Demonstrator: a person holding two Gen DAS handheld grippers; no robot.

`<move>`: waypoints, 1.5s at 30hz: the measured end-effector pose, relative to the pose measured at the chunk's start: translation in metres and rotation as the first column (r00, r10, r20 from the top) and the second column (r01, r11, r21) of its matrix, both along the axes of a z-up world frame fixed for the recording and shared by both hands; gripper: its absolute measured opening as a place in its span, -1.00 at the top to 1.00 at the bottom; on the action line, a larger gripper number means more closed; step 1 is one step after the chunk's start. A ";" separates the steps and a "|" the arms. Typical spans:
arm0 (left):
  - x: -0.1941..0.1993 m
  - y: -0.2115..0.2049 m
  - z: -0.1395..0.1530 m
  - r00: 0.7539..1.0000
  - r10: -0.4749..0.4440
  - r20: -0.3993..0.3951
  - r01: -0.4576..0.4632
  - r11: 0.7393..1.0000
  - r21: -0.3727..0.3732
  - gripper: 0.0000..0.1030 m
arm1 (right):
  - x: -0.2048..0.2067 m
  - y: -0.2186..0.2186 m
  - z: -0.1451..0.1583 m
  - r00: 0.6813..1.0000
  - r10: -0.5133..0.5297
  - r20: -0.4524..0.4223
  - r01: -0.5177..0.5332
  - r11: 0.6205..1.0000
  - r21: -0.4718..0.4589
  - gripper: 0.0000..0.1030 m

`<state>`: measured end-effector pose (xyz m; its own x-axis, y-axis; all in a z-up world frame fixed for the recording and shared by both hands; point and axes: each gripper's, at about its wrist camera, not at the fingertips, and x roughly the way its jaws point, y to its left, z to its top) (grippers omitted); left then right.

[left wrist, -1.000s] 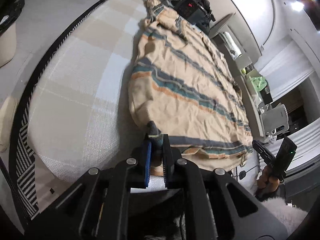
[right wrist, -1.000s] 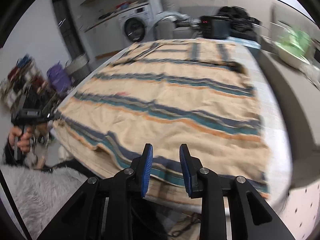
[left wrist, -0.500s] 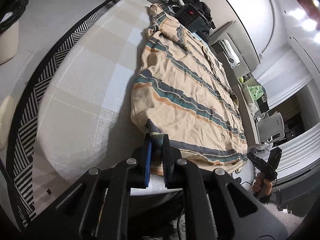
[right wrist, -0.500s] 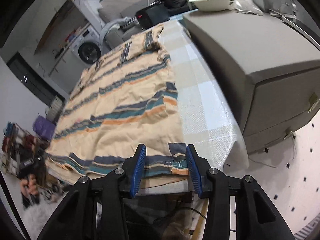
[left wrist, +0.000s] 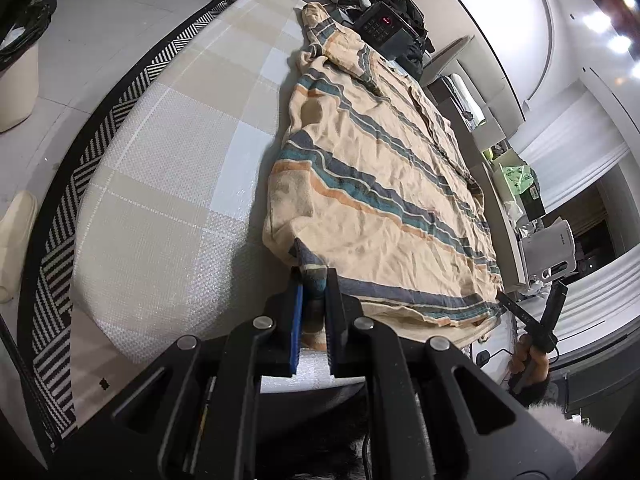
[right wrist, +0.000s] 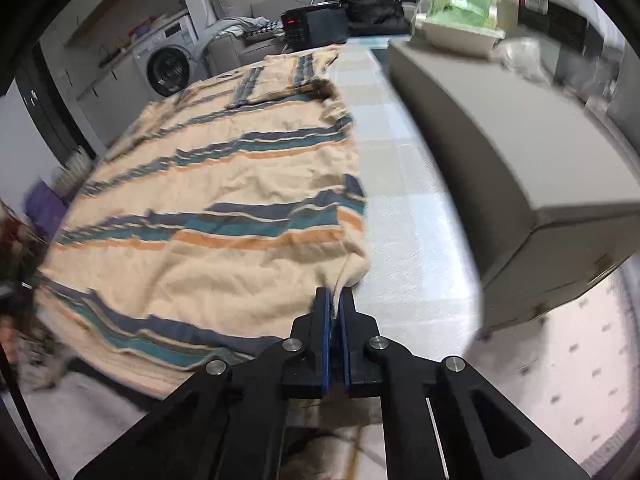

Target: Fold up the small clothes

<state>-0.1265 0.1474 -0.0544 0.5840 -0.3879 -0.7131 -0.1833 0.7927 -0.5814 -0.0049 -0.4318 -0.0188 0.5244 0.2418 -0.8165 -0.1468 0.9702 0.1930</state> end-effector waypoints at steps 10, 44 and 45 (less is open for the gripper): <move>0.000 0.003 -0.001 1.000 -0.015 -0.005 0.015 0.999 -0.028 0.87 | -0.006 -0.065 -0.017 0.986 -0.039 -0.163 0.110 0.885 0.453 0.81; 0.007 0.004 -0.023 0.996 -0.071 -0.054 0.057 0.972 -0.226 0.53 | 0.004 -0.054 -0.033 0.982 0.171 -0.079 -0.091 0.798 0.596 0.47; 0.008 0.004 -0.024 0.996 -0.068 -0.050 0.054 0.972 -0.229 0.53 | 0.004 -0.053 -0.032 0.983 0.165 -0.082 -0.086 0.803 0.590 0.46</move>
